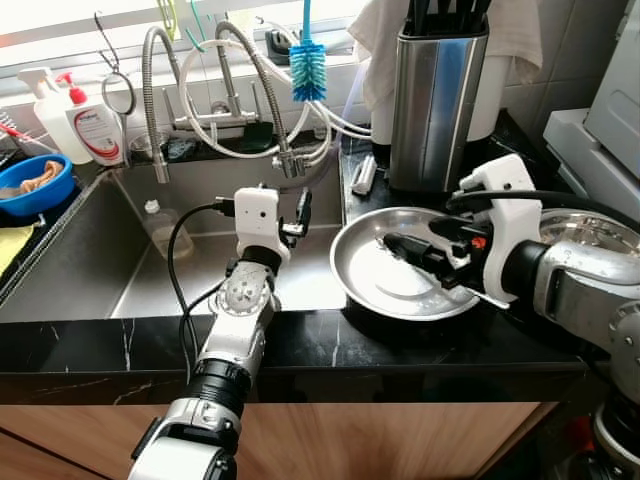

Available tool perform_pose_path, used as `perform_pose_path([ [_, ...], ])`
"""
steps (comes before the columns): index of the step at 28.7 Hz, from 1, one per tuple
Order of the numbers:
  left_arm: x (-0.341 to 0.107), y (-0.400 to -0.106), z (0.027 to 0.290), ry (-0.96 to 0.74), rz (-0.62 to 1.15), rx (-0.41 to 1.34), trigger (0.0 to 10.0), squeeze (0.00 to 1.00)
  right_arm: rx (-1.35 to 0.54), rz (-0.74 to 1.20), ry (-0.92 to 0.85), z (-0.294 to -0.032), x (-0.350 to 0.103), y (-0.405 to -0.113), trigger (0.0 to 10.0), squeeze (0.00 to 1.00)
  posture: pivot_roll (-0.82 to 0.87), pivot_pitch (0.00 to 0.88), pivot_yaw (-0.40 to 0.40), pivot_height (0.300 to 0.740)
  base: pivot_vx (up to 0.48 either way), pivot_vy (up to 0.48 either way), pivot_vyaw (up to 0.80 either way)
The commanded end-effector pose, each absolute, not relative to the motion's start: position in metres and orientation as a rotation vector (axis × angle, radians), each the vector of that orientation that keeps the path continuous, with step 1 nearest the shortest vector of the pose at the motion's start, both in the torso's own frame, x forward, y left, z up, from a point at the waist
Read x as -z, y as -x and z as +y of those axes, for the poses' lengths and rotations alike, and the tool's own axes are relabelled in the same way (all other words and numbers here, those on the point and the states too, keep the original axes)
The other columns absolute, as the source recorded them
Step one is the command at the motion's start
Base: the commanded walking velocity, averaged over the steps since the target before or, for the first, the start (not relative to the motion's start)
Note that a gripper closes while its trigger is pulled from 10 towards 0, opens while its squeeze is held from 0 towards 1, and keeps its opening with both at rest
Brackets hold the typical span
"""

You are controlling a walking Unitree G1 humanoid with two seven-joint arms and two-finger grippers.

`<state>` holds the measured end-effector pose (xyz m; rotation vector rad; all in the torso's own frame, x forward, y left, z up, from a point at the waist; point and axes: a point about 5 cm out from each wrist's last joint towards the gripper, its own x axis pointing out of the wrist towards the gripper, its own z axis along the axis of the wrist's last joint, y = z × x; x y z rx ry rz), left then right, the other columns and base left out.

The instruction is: Kitchen organization

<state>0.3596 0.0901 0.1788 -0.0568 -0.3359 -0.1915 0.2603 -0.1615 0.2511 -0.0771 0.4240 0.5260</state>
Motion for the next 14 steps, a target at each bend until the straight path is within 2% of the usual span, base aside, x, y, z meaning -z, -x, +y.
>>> perform_pose_path([
  [1,-0.179,-0.361,0.093,0.053,-0.329,0.194,10.0,0.00,-0.502,0.451,0.112,-0.161,-0.245,-0.256,10.0,0.00,-0.38,0.000,0.100,0.740,0.000,0.000,0.00],
  [14,-0.181,-0.362,0.094,0.048,-0.328,0.209,10.0,0.00,-0.416,0.544,0.155,-0.173,-0.227,-0.254,10.0,0.00,-0.37,0.000,0.108,0.740,0.000,0.000,0.00],
])
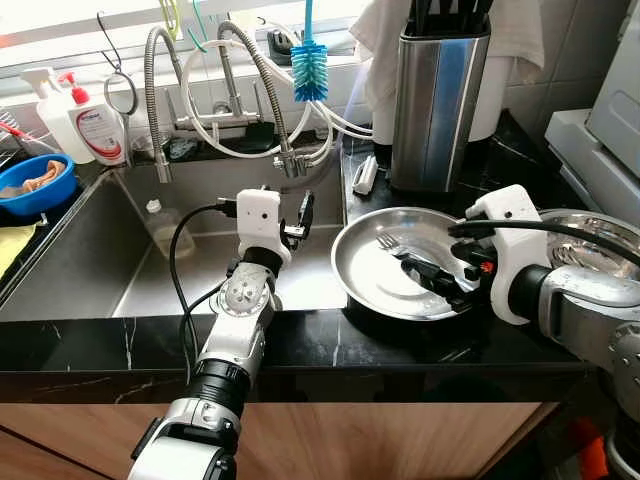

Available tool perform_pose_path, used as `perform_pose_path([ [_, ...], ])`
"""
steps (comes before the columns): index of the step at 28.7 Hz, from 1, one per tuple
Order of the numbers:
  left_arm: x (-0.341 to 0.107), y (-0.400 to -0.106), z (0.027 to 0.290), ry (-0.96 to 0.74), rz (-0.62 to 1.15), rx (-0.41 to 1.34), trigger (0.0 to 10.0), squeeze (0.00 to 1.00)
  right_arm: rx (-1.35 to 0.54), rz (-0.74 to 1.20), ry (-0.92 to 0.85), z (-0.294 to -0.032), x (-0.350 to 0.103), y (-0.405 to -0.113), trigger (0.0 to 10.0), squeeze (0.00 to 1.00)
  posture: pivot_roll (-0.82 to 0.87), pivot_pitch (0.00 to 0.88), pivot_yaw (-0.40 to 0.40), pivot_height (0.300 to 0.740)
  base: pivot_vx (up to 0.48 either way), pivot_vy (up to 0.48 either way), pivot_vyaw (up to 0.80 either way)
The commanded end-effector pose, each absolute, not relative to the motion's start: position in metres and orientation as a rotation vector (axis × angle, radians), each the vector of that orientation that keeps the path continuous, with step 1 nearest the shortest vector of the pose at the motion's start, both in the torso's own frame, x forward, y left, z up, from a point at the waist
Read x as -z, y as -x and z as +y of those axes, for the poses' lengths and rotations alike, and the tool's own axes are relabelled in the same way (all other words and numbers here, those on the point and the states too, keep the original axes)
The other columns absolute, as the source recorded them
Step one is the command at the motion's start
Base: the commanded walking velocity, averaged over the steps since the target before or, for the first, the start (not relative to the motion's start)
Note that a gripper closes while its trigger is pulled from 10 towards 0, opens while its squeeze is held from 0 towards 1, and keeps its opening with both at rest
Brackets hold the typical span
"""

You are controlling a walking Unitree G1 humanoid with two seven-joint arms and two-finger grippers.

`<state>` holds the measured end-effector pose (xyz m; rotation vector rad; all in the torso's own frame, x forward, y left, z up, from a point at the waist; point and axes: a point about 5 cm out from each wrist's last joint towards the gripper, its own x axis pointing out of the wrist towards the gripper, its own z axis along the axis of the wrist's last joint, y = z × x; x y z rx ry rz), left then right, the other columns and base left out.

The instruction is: Kitchen organization

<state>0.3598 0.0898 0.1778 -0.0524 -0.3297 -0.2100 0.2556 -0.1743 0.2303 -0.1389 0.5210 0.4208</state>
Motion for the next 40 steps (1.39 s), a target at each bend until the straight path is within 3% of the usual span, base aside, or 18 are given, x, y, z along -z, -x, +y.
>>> perform_pose_path([
  [1,-0.181,-0.362,0.094,0.048,-0.328,0.209,10.0,0.00,-0.416,0.544,0.155,-0.173,-0.227,-0.254,10.0,0.00,-0.37,0.000,0.108,0.740,0.000,0.000,0.00],
  [18,-0.179,-0.360,0.094,0.048,-0.323,0.214,10.0,0.00,-0.387,0.590,0.184,-0.175,-0.212,-0.258,10.0,0.00,-0.36,0.000,0.110,0.740,0.000,0.000,0.00],
  [19,-0.179,-0.360,0.095,0.047,-0.322,0.212,10.0,0.00,-0.388,0.590,0.187,-0.175,-0.212,-0.258,7.1,0.00,-0.36,0.000,0.110,0.740,0.000,0.000,0.00],
  [20,-0.178,-0.360,0.095,0.046,-0.321,0.211,10.0,0.00,-0.386,0.590,0.191,-0.175,-0.212,-0.258,2.2,0.00,-0.35,0.000,0.109,0.740,0.000,0.000,0.00],
  [23,-0.178,-0.360,0.096,0.046,-0.321,0.211,10.0,0.00,-0.384,0.591,0.193,-0.175,-0.211,-0.258,2.2,0.00,-0.35,0.000,0.109,0.740,0.000,0.000,0.00],
  [24,-0.178,-0.360,0.096,0.046,-0.320,0.210,10.0,0.00,-0.380,0.588,0.194,-0.176,-0.211,-0.259,0.0,0.00,-0.35,0.000,0.111,0.740,0.000,0.000,0.00],
  [40,-0.180,-0.361,0.096,0.041,-0.317,0.213,10.0,0.00,-0.382,0.565,0.194,-0.172,-0.212,-0.263,0.0,0.00,-0.34,0.000,0.112,0.740,0.000,0.000,0.00],
])
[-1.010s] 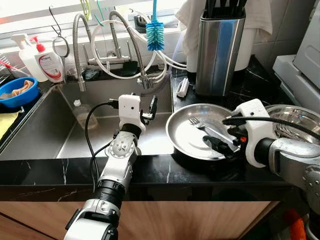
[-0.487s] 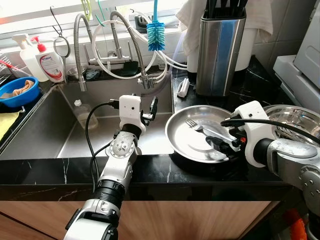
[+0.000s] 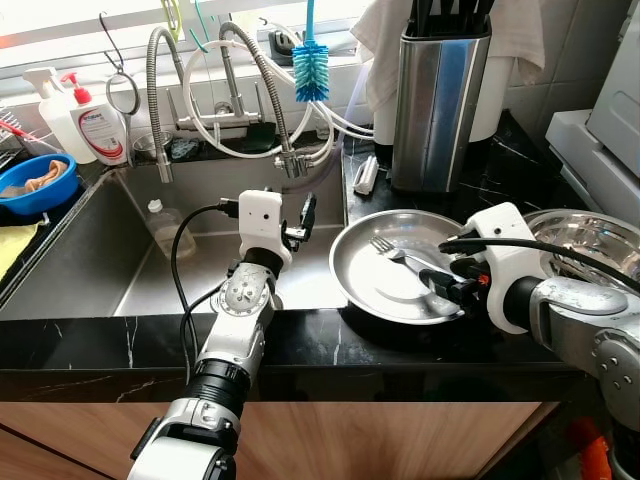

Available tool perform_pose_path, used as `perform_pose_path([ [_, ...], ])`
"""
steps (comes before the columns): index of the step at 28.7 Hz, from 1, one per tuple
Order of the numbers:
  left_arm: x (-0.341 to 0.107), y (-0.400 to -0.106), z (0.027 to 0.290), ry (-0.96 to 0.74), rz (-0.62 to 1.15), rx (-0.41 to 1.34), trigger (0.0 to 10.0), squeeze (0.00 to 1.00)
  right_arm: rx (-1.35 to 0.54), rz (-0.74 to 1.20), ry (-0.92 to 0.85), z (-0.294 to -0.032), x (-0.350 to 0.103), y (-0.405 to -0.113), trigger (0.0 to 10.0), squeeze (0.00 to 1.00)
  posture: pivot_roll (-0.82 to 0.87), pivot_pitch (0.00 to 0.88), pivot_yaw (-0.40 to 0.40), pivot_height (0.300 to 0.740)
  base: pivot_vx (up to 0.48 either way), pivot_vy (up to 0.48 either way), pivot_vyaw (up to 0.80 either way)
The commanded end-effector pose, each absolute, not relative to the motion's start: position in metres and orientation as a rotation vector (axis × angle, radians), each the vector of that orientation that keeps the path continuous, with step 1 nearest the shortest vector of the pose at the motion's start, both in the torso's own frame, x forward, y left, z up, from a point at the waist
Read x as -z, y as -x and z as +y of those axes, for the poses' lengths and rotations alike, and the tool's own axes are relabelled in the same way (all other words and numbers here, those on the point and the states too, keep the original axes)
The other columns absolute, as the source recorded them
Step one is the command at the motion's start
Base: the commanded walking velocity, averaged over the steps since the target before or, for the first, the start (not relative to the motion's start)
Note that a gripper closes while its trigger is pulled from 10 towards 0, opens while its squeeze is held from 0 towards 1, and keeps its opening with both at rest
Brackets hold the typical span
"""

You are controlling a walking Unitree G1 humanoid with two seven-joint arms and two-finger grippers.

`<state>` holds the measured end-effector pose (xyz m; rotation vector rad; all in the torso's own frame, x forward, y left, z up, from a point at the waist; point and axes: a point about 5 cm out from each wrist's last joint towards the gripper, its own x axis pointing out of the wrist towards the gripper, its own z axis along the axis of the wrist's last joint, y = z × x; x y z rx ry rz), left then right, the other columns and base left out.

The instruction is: Kitchen organization

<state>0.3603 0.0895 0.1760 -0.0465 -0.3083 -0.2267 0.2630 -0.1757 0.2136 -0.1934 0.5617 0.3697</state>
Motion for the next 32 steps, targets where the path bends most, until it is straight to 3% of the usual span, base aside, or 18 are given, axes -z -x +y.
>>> perform_pose_path([
  [1,-0.1805,-0.3613,0.0965,0.042,-0.319,0.212,10.0,0.00,-0.386,0.563,0.194,-0.1713,-0.2114,-0.2638,0.0,0.00,-0.34,0.000,0.112,0.740,0.000,0.000,0.00],
  [32,-0.1793,-0.3618,0.0969,0.033,-0.309,0.217,10.0,0.00,-0.353,0.504,0.168,-0.1692,-0.2159,-0.2726,0.0,0.00,-0.33,0.000,0.119,0.740,0.000,0.000,0.00],
])
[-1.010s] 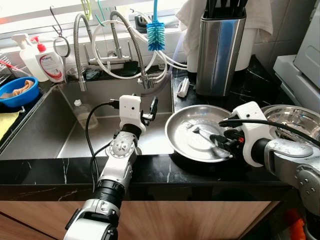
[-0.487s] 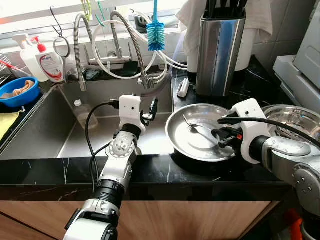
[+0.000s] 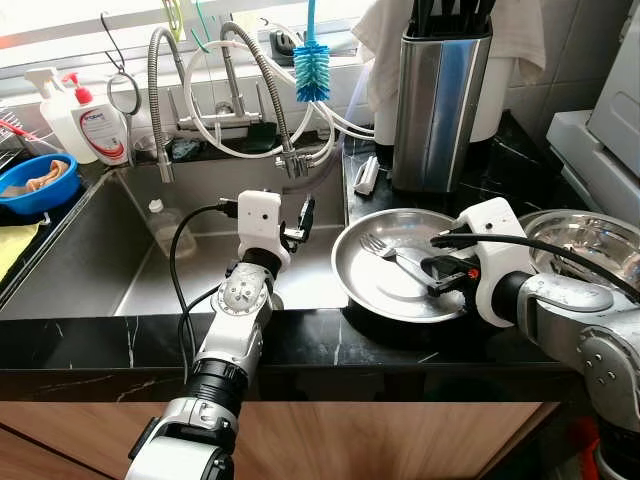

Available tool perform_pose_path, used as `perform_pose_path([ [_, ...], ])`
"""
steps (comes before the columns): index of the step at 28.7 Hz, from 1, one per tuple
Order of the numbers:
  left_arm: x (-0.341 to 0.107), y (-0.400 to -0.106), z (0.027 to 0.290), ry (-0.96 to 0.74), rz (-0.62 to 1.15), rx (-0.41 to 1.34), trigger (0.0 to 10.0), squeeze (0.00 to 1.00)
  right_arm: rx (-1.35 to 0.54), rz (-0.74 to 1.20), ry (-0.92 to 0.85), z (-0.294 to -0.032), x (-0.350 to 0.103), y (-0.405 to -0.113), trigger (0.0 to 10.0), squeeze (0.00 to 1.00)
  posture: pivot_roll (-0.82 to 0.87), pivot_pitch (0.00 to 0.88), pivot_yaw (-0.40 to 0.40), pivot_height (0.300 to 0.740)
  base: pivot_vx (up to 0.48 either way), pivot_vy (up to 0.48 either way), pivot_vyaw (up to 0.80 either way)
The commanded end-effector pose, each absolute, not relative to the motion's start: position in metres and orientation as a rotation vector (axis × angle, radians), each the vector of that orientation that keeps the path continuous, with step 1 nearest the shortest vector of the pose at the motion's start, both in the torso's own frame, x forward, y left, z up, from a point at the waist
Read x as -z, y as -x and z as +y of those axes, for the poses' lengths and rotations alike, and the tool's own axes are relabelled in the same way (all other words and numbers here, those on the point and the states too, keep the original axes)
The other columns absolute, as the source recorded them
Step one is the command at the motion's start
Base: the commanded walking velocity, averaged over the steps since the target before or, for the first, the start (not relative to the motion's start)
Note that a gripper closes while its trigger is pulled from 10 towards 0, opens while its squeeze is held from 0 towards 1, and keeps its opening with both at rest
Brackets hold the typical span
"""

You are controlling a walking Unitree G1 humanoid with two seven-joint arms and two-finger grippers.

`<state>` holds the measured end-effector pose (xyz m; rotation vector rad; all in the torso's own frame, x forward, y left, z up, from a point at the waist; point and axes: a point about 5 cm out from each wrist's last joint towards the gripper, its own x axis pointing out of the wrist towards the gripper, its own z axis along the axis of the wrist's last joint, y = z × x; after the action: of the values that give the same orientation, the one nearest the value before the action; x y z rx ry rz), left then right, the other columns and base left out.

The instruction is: Kitchen organization

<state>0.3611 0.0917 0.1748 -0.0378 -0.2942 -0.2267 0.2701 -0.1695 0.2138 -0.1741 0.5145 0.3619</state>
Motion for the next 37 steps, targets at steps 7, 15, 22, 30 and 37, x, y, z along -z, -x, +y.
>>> perform_pose_path([
  [7,-0.180,-0.362,0.098,0.029,-0.313,0.212,10.0,0.00,-0.284,0.386,0.112,-0.174,-0.234,-0.283,0.0,0.00,-0.33,0.000,0.122,0.740,0.000,0.000,0.00],
  [15,-0.182,-0.363,0.098,0.029,-0.315,0.215,10.0,0.00,-0.260,0.253,0.011,-0.172,-0.257,-0.291,0.0,0.00,-0.33,0.000,0.126,0.740,0.000,0.000,0.00],
  [22,-0.182,-0.363,0.098,0.025,-0.314,0.213,10.0,0.00,-0.312,0.269,0.078,-0.166,-0.253,-0.289,10.0,0.00,-0.33,0.000,0.122,0.740,0.000,0.000,0.00],
  [30,-0.181,-0.363,0.096,0.028,-0.311,0.224,10.0,0.00,-0.499,0.348,0.386,-0.179,-0.260,-0.273,10.0,1.00,-0.35,0.000,0.126,0.740,0.000,0.000,0.00],
  [37,-0.181,-0.364,0.092,0.027,-0.304,0.249,10.0,0.00,-0.531,0.408,0.481,-0.198,-0.254,-0.276,10.0,1.00,-0.36,0.000,0.133,0.740,0.000,0.000,0.00],
])
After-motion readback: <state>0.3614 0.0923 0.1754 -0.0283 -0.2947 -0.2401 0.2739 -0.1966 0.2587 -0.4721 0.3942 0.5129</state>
